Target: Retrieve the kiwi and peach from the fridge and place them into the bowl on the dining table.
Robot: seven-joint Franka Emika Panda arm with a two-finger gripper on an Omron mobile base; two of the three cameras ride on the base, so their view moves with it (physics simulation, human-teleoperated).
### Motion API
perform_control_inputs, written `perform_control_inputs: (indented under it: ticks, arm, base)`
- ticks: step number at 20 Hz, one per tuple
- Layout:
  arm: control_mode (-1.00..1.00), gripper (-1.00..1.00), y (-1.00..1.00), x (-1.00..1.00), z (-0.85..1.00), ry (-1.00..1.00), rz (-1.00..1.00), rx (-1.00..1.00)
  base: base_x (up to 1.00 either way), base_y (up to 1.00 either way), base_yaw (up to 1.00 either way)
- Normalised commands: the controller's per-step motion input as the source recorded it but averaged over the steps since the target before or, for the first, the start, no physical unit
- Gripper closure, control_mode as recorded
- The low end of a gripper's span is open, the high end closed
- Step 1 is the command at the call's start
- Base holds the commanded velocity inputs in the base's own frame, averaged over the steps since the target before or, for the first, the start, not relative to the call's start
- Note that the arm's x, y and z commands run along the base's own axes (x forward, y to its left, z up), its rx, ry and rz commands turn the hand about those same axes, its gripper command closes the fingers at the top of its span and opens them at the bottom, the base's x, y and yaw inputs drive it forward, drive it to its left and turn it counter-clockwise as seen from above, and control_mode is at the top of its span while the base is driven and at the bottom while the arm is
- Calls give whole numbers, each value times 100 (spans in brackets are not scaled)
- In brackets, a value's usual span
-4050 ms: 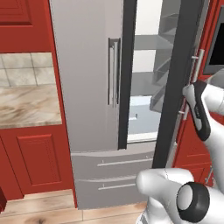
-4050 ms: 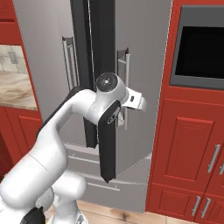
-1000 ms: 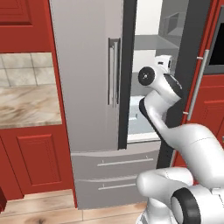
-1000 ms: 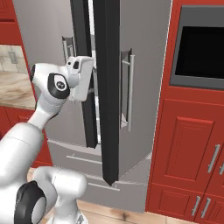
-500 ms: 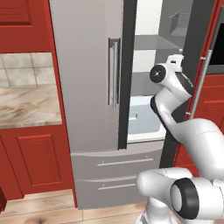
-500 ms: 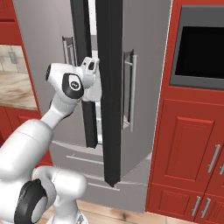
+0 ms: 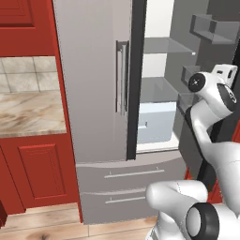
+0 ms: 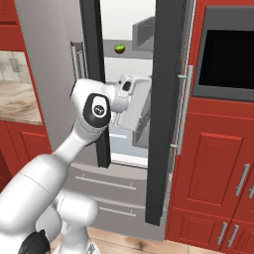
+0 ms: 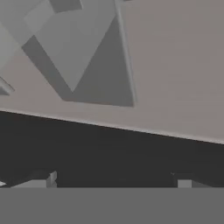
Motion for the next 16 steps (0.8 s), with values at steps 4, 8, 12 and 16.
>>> perform_control_inputs:
  ticks: [4,8,12,16]
  arm:
    - [-100,-100,-100,-15,-11,5,-20,0]
    - [-100,-100,5,-62,1,-13,-1,6]
    - [-100,-100,61,-78,21,-28,0,12]
    - [-100,-100,86,-56,15,-33,0,20]
  base:
    - [0,0,0]
    - [0,0,0]
    - [0,0,0]
    - [0,0,0]
